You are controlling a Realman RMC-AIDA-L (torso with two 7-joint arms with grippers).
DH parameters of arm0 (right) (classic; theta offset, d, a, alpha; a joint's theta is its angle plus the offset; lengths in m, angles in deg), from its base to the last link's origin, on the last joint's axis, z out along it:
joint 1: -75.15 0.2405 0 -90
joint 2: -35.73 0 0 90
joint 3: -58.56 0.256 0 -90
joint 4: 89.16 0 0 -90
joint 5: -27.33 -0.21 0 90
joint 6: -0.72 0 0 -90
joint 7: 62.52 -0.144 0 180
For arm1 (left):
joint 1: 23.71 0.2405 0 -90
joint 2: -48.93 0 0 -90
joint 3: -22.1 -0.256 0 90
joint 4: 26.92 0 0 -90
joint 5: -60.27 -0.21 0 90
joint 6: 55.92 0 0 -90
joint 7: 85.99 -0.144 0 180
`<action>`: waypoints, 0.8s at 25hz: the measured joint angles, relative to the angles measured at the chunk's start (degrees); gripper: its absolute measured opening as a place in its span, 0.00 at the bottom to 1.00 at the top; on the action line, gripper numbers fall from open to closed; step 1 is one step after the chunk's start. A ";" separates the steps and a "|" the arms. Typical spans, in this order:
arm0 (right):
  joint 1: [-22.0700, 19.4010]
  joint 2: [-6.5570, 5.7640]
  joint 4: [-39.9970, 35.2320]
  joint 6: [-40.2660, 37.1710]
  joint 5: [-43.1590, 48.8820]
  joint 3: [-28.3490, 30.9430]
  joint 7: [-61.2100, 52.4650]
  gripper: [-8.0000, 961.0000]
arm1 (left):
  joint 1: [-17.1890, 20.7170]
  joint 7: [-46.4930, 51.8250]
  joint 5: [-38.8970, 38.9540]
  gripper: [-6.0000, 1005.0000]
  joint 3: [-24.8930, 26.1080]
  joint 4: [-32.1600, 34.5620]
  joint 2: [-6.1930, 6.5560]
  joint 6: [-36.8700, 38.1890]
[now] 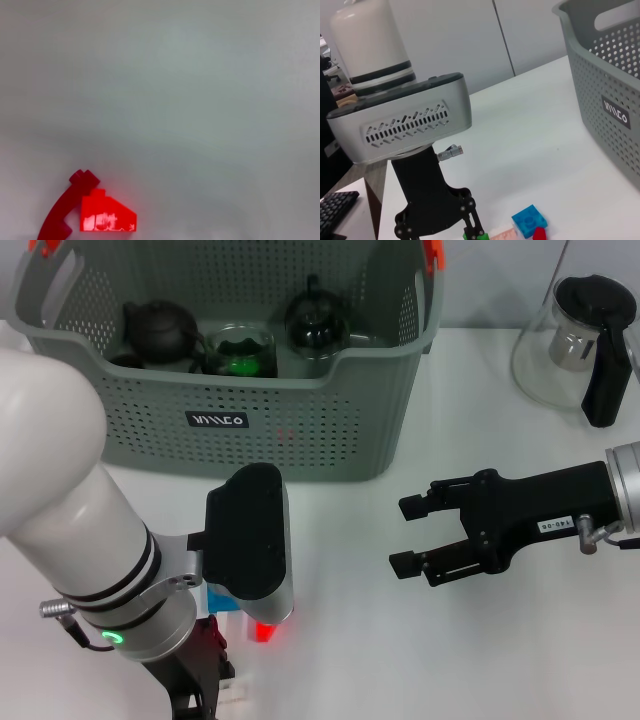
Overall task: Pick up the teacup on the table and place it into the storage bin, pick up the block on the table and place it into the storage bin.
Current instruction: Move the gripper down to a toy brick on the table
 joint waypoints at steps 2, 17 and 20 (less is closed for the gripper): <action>0.04 0.01 0.00 0.01 0.00 0.00 0.00 0.90 | -0.06 0.01 -0.01 0.64 -0.10 0.05 -0.05 0.02; 0.27 0.04 0.09 0.27 0.00 0.00 0.01 0.90 | -0.54 0.16 -0.06 0.50 -0.35 0.02 -0.23 -0.54; 0.26 0.04 0.09 0.33 0.00 0.00 0.05 0.90 | -0.68 0.17 -0.06 0.44 -0.31 -0.08 -0.23 -0.75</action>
